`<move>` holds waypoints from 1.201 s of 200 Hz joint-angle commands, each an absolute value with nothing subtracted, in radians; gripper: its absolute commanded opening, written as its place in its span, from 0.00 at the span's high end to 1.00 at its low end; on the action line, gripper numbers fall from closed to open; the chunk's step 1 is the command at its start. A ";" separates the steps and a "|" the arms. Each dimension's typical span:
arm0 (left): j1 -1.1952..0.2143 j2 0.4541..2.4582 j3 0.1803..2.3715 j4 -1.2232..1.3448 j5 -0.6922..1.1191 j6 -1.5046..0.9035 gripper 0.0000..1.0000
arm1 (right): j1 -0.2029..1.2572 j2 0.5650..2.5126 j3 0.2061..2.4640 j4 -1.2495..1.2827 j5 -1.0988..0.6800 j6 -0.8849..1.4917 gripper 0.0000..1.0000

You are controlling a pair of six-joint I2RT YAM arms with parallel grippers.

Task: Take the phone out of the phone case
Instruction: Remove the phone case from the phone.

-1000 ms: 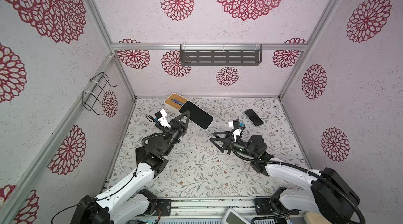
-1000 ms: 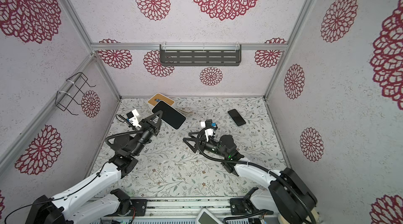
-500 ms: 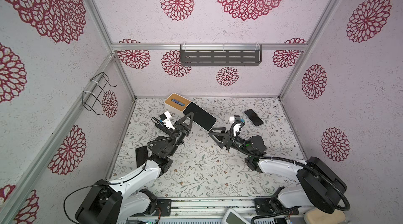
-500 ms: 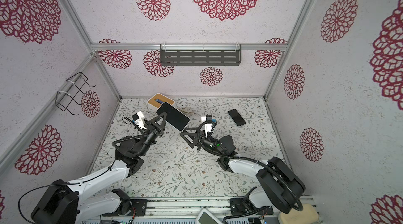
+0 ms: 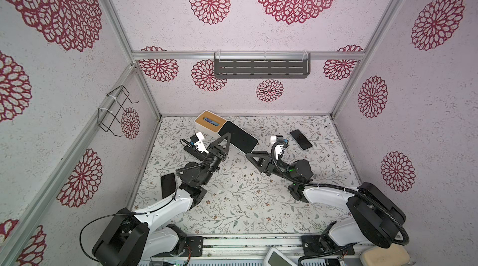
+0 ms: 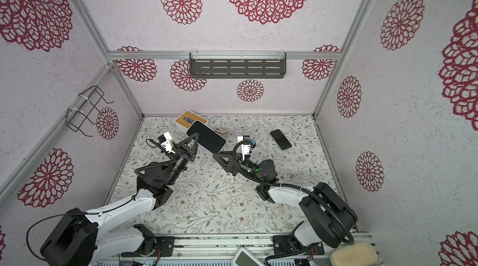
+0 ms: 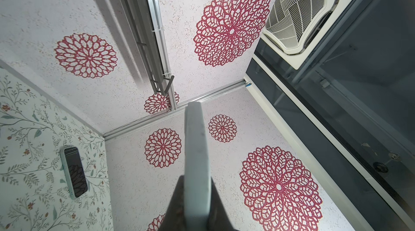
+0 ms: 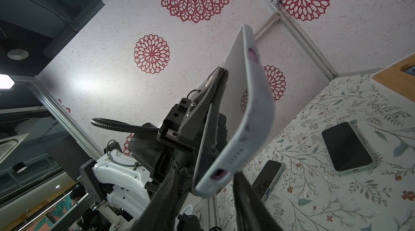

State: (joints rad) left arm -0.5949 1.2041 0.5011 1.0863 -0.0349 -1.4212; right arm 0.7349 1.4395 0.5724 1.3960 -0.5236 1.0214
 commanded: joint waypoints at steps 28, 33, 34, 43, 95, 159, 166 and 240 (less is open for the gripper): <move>-0.604 1.199 0.501 1.161 -0.055 -1.425 1.00 | 0.739 1.450 0.597 1.503 -0.531 1.035 0.84; -0.604 1.196 0.505 1.141 -0.056 -1.429 1.00 | 0.739 1.450 0.597 1.499 -0.533 1.033 0.86; -0.604 1.196 0.507 1.139 -0.056 -1.430 1.00 | 0.739 1.450 0.596 1.498 -0.534 1.031 0.86; -0.604 1.187 0.518 1.085 -0.059 -1.438 1.00 | 0.739 1.444 0.594 1.482 -0.538 1.017 0.89; -0.605 1.103 0.627 0.645 -0.048 -1.464 1.00 | 0.739 1.334 0.587 1.175 -0.511 0.758 0.95; -0.604 1.127 0.795 0.366 0.085 -1.422 1.00 | 0.739 1.197 0.714 0.658 -0.336 0.298 1.00; -0.604 1.132 0.809 0.344 0.102 -1.414 1.00 | 0.739 1.191 0.725 0.644 -0.309 0.274 1.00; -0.529 1.094 0.837 0.285 0.254 -1.370 1.00 | 0.739 1.112 0.665 0.718 -0.192 0.223 0.72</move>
